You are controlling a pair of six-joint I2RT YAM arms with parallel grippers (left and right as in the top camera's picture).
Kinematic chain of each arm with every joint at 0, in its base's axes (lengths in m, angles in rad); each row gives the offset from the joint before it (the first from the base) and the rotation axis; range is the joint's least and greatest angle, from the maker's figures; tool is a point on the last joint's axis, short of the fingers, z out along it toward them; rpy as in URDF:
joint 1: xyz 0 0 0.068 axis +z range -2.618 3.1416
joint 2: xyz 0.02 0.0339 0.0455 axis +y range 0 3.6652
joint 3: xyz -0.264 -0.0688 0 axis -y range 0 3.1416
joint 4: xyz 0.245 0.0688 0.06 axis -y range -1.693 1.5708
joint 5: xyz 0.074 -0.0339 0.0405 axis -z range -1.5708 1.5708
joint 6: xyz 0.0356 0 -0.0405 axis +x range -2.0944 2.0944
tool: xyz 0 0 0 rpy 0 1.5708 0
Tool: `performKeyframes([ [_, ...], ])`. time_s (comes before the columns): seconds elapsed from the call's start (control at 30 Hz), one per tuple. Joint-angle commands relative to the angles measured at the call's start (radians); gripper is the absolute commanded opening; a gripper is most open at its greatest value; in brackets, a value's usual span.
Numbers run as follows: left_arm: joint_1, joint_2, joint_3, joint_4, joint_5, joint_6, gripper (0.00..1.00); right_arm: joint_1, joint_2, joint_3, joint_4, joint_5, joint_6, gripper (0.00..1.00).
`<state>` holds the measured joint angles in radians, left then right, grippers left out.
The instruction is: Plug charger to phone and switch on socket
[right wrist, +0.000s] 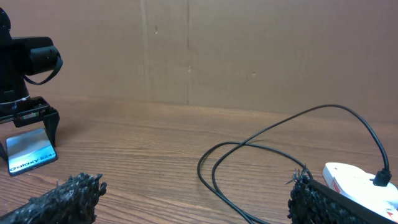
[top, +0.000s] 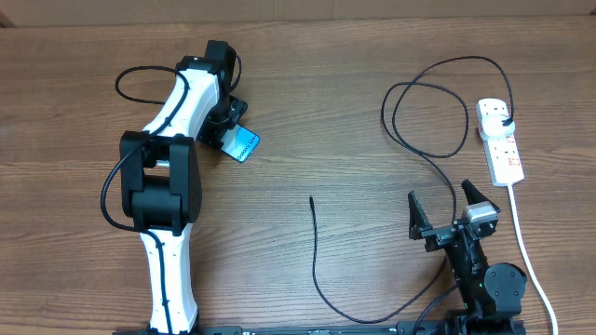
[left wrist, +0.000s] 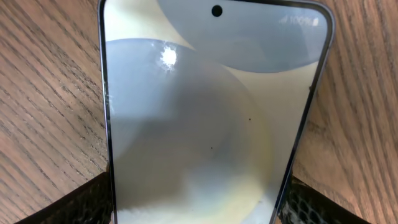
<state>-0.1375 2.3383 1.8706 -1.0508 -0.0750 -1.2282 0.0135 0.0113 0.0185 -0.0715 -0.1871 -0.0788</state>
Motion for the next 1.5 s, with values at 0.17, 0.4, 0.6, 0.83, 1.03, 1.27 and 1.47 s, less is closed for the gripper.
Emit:
performKeyframes([
  [0.17, -0.007, 0.029, -0.036, 0.004, 0.021, 0.001, 0.65, -0.003, -0.008, -0.011, 0.005, -0.005, -0.001, 1.0],
  [0.4, -0.007, 0.029, -0.036, 0.005, 0.024, 0.002, 0.5, -0.003, -0.008, -0.011, 0.005, -0.005, -0.001, 1.0],
  [0.6, -0.007, 0.029, -0.036, 0.005, 0.023, 0.002, 0.21, -0.003, -0.008, -0.011, 0.006, -0.005, -0.001, 1.0],
  [0.83, -0.007, 0.029, -0.036, 0.005, 0.023, 0.002, 0.04, -0.003, -0.008, -0.011, 0.006, -0.005, -0.001, 1.0],
  [1.03, -0.007, 0.029, -0.036, 0.006, 0.024, 0.002, 0.04, -0.003, -0.008, -0.011, 0.006, -0.005, -0.001, 1.0],
  [1.27, -0.007, 0.029, -0.032, 0.007, 0.026, 0.002, 0.04, -0.003, -0.008, -0.011, 0.005, -0.005, -0.001, 1.0],
  [1.47, -0.007, 0.029, -0.007, 0.0, 0.055, 0.048, 0.04, -0.003, -0.008, -0.011, 0.006, -0.005, -0.001, 1.0],
])
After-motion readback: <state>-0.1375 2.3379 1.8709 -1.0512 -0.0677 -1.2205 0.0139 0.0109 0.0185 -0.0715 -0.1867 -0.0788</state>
